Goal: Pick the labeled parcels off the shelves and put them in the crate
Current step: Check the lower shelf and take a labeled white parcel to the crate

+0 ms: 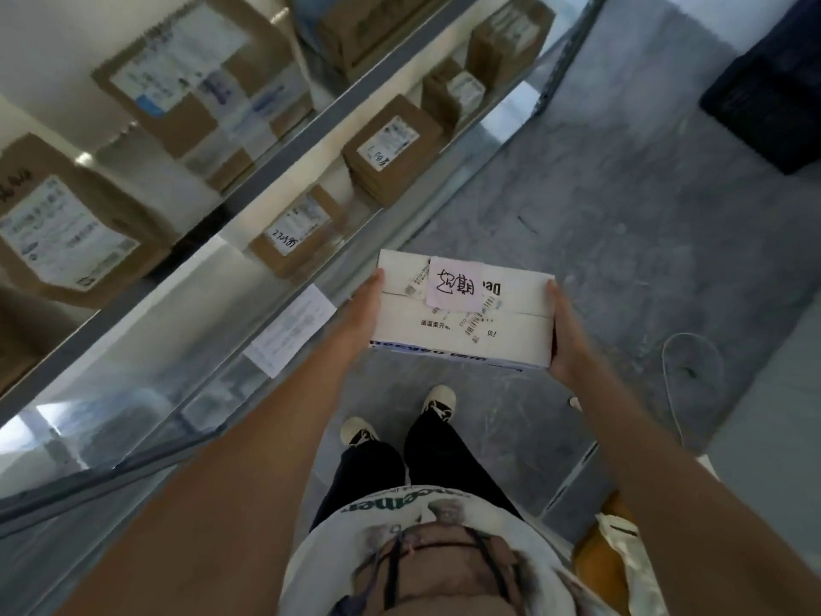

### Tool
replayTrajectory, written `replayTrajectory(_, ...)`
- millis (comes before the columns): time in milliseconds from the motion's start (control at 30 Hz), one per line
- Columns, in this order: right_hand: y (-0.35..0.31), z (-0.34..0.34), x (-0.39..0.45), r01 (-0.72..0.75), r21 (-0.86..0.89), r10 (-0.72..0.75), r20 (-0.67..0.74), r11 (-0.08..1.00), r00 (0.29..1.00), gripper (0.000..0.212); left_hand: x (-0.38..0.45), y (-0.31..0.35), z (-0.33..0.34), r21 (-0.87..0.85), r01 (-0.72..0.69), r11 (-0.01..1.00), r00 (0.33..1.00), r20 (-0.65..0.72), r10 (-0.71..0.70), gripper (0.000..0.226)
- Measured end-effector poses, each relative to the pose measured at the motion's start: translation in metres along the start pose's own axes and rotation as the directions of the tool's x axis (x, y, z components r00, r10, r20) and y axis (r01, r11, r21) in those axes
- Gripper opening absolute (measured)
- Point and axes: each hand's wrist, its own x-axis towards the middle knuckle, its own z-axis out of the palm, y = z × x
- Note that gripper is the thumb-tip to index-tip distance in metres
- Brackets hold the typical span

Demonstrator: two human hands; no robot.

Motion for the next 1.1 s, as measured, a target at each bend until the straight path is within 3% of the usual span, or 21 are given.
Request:
replayTrajectory(200, -0.023, -0.046, -0.003, 0.036, 0.084, -0.032, -0.051, 0.996, 0.998, 0.067, 0.014, 0.038, 0.058, 0.072, -0.066, 0.995, 0.997, 0.033, 0.064, 0.04)
replayTrajectory(333, -0.03, -0.072, 0.002, 0.048, 0.153, -0.031, -0.113, 0.987, 0.993, 0.071, 0.02, 0.064, 0.085, 0.068, -0.041, 0.997, 0.994, 0.105, 0.034, 0.051)
replayTrajectory(567, -0.079, -0.1, 0.005, 0.084, 0.289, -0.02, -0.217, 0.954, 0.976, 0.062, 0.05, 0.134, 0.141, 0.165, -0.12, 0.979, 0.98, 0.176, 0.091, 0.042)
replayTrajectory(767, -0.162, -0.14, 0.01, 0.188, 0.332, -0.083, -0.308, 0.924, 0.948, 0.064, 0.083, 0.219, 0.198, 0.21, -0.177, 0.962, 0.921, 0.38, 0.087, 0.063)
replayTrajectory(933, -0.24, -0.182, 0.012, 0.353, 0.33, -0.187, -0.442, 0.876, 0.877, 0.056, 0.083, 0.309, 0.272, 0.176, -0.28, 0.944, 0.834, 0.531, 0.149, 0.062)
replayTrajectory(1100, -0.297, -0.243, 0.02, 0.405, 0.351, -0.187, -0.515, 0.844, 0.836, 0.062, 0.086, 0.375, 0.353, 0.223, -0.322, 0.92, 0.807, 0.572, 0.144, 0.066)
